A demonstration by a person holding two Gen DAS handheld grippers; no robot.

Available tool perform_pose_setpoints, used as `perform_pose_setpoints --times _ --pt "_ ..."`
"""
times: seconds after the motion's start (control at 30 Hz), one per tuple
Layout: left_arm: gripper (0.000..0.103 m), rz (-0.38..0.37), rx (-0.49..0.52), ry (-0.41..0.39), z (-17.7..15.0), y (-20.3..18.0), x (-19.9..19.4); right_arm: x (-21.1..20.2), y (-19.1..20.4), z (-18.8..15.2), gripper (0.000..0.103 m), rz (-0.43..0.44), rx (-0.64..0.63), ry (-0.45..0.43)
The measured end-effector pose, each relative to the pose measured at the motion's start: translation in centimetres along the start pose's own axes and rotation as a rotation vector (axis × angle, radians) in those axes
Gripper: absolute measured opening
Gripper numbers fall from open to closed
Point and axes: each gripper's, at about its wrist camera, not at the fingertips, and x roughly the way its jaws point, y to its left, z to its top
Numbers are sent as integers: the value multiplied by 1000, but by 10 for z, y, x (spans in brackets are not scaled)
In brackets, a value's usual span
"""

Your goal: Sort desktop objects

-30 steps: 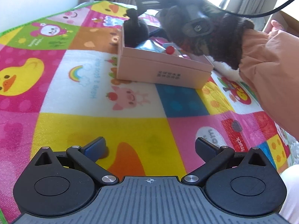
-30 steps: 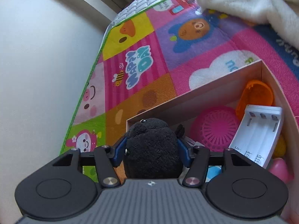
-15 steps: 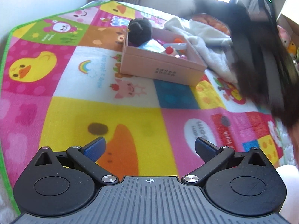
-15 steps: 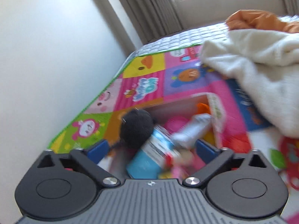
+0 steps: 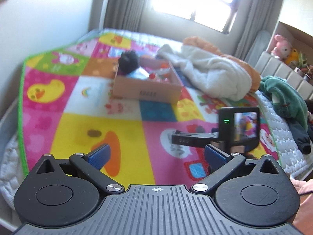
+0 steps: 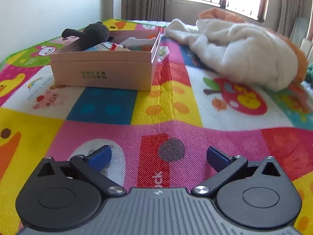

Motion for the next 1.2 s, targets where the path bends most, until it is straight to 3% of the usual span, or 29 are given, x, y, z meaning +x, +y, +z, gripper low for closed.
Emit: perform_pose_setpoints --times 0.1,0.23,0.33,0.47,0.63,0.8,0.87,0.9,0.97,1.03,1.1,1.2 --pt "103 48 35 -80 1 0 -17 7 4 5 103 -3 12 16" --pt "103 124 -10 -200 8 13 -35 21 1 8 103 83 -86 -70" --pt "103 139 -63 -230 24 24 -30 22 -18 5 103 176 3 -86" --pt "103 125 -59 -142 49 28 22 22 -15 5 103 170 -1 -82" --pt "103 241 11 -28 25 9 131 22 -7 5 103 131 -45 -86" --pt "103 340 166 -100 9 -9 199 23 -12 4 103 151 -23 -82" --pt "103 424 164 -5 13 0 229 23 -10 4 103 141 -35 -83" --pt "103 395 116 36 16 11 236 23 -9 4 103 135 -41 -82" --pt "103 331 24 14 18 30 231 23 -7 5 103 127 -50 -79" --pt "103 297 -5 -17 14 36 226 23 -9 5 103 132 -44 -83" --pt "103 300 -6 -29 13 36 224 23 -11 5 103 142 -34 -80" --pt "103 365 69 3 12 23 232 23 -10 5 103 139 -36 -81"
